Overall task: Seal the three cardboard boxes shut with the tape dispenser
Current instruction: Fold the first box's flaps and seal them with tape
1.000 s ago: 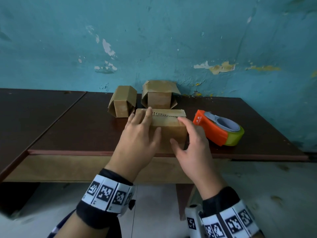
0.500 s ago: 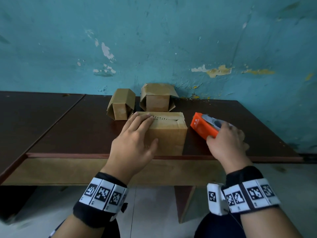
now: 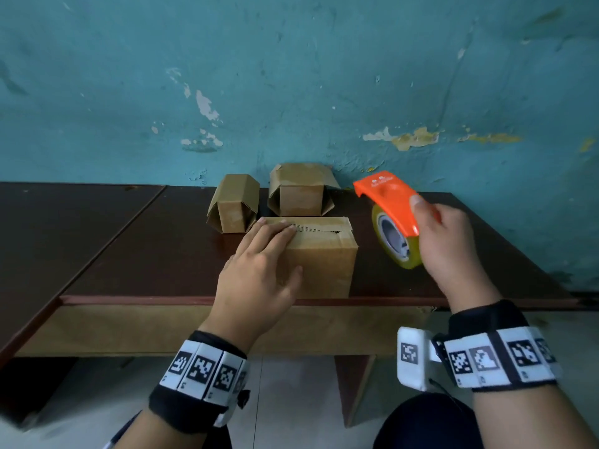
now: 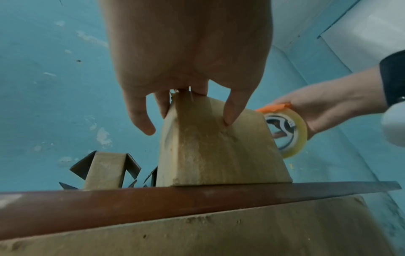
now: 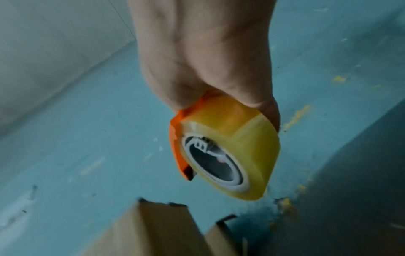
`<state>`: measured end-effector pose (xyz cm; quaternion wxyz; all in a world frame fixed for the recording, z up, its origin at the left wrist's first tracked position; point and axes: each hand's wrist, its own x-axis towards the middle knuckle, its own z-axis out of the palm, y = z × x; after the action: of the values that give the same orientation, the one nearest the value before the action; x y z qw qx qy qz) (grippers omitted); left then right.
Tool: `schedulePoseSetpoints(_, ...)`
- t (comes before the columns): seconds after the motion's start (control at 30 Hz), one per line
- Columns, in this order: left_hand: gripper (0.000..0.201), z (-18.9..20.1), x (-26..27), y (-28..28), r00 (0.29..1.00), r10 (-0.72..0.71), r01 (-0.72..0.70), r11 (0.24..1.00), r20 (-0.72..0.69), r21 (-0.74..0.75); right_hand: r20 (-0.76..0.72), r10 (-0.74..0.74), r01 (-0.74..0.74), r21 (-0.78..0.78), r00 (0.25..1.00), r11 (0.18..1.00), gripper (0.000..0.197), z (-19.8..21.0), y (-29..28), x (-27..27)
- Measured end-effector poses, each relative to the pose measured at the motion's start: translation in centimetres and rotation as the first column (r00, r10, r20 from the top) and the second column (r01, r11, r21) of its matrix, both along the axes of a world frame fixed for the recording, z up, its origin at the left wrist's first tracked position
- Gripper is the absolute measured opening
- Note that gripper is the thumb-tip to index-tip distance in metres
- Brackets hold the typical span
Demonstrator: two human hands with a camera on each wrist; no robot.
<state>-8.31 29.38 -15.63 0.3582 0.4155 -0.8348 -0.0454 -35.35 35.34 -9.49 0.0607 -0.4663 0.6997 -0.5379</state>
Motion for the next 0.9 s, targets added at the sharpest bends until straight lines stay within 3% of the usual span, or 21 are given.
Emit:
schedulePoseSetpoints(0.17, 0.06, 0.1, 0.0, -0.1, 0.999, -0.03, 0.032, 0.998, -0.029, 0.045, 0.204, 0.179, -0.132, -0.227, 0.962, 0.965, 0.059, 3.0, -0.6, 1.4)
schedulePoseSetpoints(0.37, 0.061, 0.4, -0.3, -0.1, 0.998, -0.055, 0.057, 0.997, -0.031, 0.049, 0.449, 0.402, -0.29, -0.3, 0.798, 0.909, 0.026, 5.4, -2.7, 2.5)
schedulePoseSetpoints(0.53, 0.062, -0.2, -0.5, 0.3, 0.993, -0.097, 0.101, 0.994, -0.073, 0.051, 0.406, 0.503, -0.437, -0.25, 0.762, 0.864, 0.024, 5.2, -3.2, 4.0)
schedulePoseSetpoints(0.8, 0.056, -0.3, -0.7, 1.0, 0.993, -0.085, 0.088, 0.996, -0.087, 0.033, 0.385, 0.511, -0.481, -0.179, 0.768, 0.858, 0.024, 6.1, -4.6, 4.3)
schedulePoseSetpoints(0.9, 0.055, 0.0, -0.7, 1.1, 0.995, -0.072, 0.075, 0.997, -0.073, 0.033, 0.333, 0.508, -0.49, -0.143, 0.795, 0.86, 0.033, 6.8, -5.0, 4.6)
